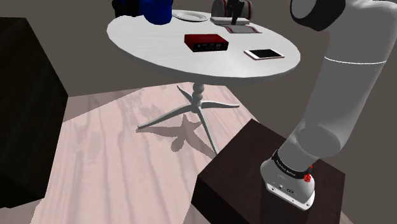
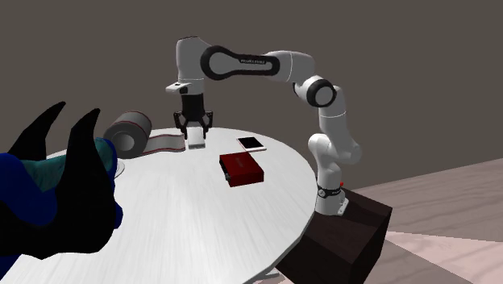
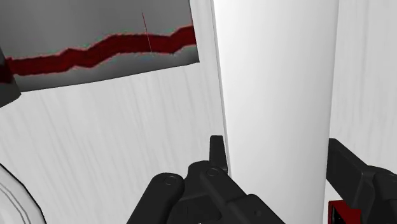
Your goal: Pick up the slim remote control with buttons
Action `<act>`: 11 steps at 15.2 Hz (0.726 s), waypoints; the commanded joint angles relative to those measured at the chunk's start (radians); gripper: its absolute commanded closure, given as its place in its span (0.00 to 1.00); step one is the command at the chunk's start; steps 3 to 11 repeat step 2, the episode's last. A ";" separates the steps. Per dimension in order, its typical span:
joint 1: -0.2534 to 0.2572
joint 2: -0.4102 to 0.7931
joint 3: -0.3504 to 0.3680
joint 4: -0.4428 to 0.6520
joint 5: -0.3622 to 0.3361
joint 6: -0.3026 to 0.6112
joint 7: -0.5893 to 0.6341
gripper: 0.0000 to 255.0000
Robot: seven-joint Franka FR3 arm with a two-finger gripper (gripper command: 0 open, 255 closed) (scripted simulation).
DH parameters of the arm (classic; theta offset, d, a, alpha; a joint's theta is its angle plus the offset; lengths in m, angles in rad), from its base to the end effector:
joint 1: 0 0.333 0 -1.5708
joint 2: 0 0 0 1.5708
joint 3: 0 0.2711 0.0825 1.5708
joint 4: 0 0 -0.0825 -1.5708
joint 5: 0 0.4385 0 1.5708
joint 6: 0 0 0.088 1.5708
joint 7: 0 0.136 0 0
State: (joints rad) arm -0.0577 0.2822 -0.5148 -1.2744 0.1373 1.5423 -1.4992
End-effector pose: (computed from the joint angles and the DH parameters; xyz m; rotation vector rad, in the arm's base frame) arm 0.5955 -0.3129 0.5422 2.7778 1.4295 0.0159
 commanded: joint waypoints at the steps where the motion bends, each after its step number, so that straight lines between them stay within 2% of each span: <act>1: -0.005 0.011 0.000 0.032 0.005 -0.022 -0.001 1.00; 11: -0.005 0.011 0.000 0.031 0.005 -0.022 -0.001 1.00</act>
